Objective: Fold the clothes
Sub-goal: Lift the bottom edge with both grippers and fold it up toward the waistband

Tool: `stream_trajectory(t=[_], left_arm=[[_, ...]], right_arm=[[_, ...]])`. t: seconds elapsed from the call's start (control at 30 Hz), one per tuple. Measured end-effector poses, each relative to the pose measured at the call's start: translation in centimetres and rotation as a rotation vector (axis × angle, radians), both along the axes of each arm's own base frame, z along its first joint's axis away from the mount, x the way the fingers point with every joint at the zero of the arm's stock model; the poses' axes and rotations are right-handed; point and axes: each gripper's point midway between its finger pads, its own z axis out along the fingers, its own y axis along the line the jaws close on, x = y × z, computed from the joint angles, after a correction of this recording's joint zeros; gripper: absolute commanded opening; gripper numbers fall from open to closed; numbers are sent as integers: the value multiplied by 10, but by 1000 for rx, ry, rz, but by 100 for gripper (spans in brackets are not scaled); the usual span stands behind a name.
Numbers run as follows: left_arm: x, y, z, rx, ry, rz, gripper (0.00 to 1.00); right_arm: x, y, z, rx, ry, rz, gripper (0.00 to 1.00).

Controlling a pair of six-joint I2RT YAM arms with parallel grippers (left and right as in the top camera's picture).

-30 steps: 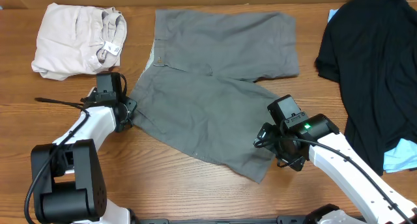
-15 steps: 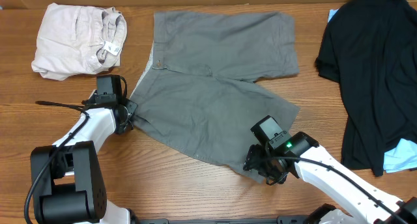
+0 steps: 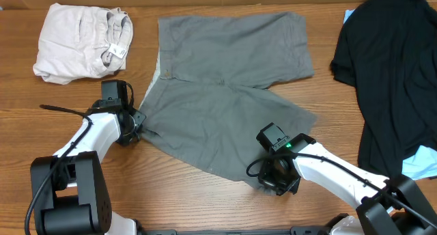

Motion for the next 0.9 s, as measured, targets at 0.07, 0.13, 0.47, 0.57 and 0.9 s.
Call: stream_trajectory(t=[0.07,0.13,0.47,0.57,0.9], left_arm=[[-8,-5,1,-17,45,-47,4],[-21,-11,3,-44,112,-94,4],[7,-15,109,-51,128,-273,4],[13,-19,149,-38,53,-310,4],[-18,-26,279,53,-267,-385,4]], right_arm=[[-1,-4,1,-1,21,-23,4],[-2,-16,4,-26,53,-61,4],[97,-57,147,106,-249,-130,4],[114,-71,192,125,-344,-110,4],[108,-77,264,136,-465,-4,4]])
